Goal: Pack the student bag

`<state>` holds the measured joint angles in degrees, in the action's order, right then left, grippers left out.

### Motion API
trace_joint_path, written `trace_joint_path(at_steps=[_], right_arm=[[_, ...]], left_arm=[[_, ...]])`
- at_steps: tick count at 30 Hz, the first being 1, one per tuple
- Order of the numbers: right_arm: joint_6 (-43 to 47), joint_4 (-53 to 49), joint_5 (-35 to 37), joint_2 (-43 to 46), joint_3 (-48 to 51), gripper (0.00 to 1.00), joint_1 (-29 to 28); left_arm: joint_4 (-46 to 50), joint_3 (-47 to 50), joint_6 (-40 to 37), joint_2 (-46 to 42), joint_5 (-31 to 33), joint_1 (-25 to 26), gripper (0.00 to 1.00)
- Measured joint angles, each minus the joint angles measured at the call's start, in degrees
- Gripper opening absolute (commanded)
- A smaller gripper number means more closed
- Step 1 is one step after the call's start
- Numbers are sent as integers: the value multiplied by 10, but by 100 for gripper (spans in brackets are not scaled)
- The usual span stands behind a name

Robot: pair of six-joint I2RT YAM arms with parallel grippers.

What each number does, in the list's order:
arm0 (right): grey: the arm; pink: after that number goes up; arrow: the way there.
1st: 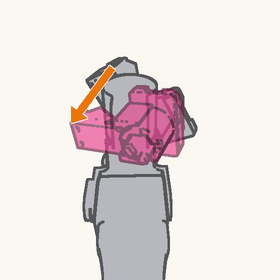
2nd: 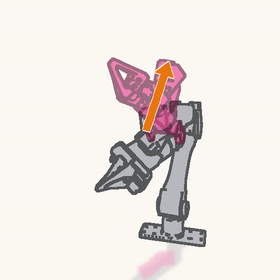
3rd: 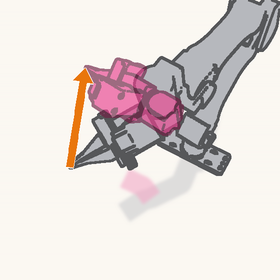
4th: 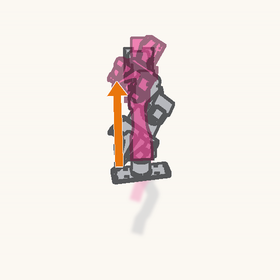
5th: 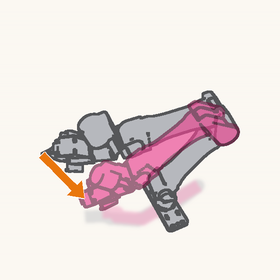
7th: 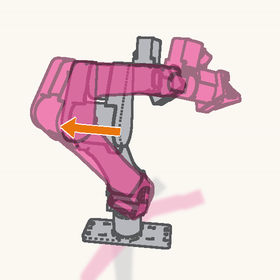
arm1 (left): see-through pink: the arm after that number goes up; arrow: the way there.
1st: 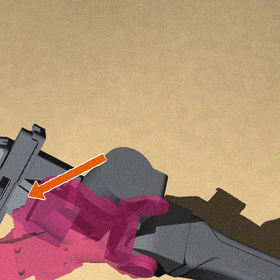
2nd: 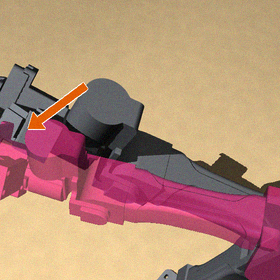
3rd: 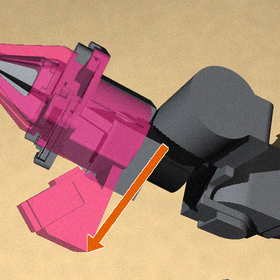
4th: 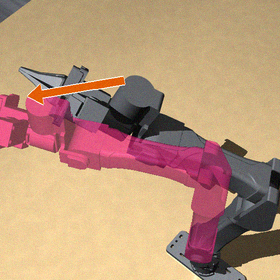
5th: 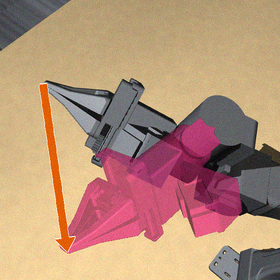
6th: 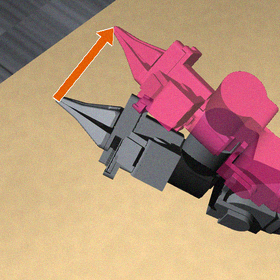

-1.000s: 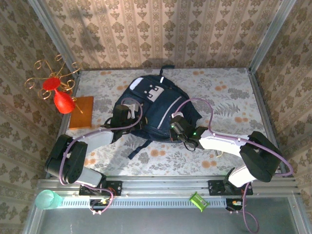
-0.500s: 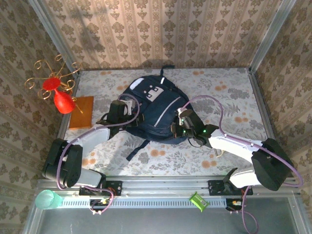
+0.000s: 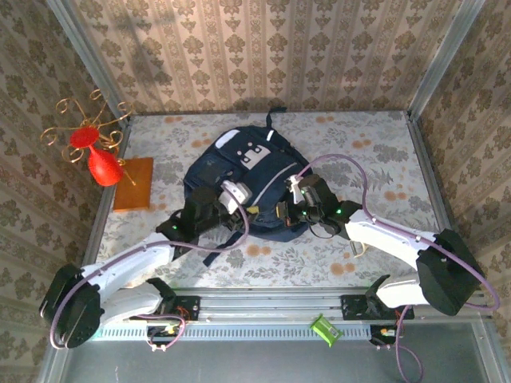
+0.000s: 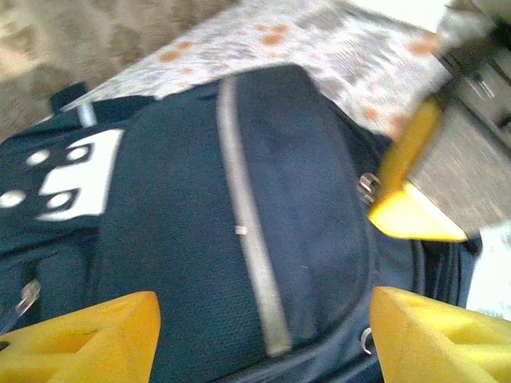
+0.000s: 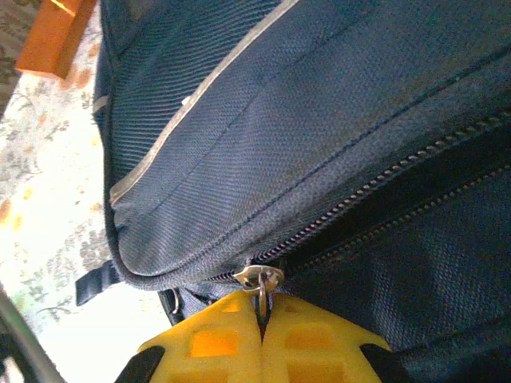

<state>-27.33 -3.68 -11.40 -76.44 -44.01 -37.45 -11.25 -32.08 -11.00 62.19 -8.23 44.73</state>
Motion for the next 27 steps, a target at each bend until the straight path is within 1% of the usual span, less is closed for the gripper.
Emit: trace_joint_path(at_steps=[2, 4, 9, 11, 14, 16, 17, 22, 27], right_arm=[[0, -4, -10, 0, -6, 0, 0], [-1, -6, -16, 0, -7, 0, 0], [-8, -9, -27, 0, -7, 0, 2], [-12, -9, -28, 0, -7, 0, 2], [-14, -10, -27, 1, -7, 0, 3], [-12, -18, -23, 3, -7, 0, 4], [-10, -23, -19, 5, -7, 0, 5], [7, -61, 23, 12, -17, 0, 7], [22, -93, 75, 12, -50, 0, 6]], left_arm=[[0, 2, -62, 16, -14, 14, 68], [-1, 2, -122, 37, -26, 26, 63], [1, -28, -204, 113, -29, 37, 51], [1, -46, -222, 134, -24, 39, 40], [-3, -60, -239, 155, -13, 40, 21], [-8, -60, -246, 158, -7, 42, 5], [-9, -60, -249, 157, -7, 42, 0], [-11, -58, -250, 140, -23, 34, 0], [-17, -37, -244, 100, -61, 5, 0]])
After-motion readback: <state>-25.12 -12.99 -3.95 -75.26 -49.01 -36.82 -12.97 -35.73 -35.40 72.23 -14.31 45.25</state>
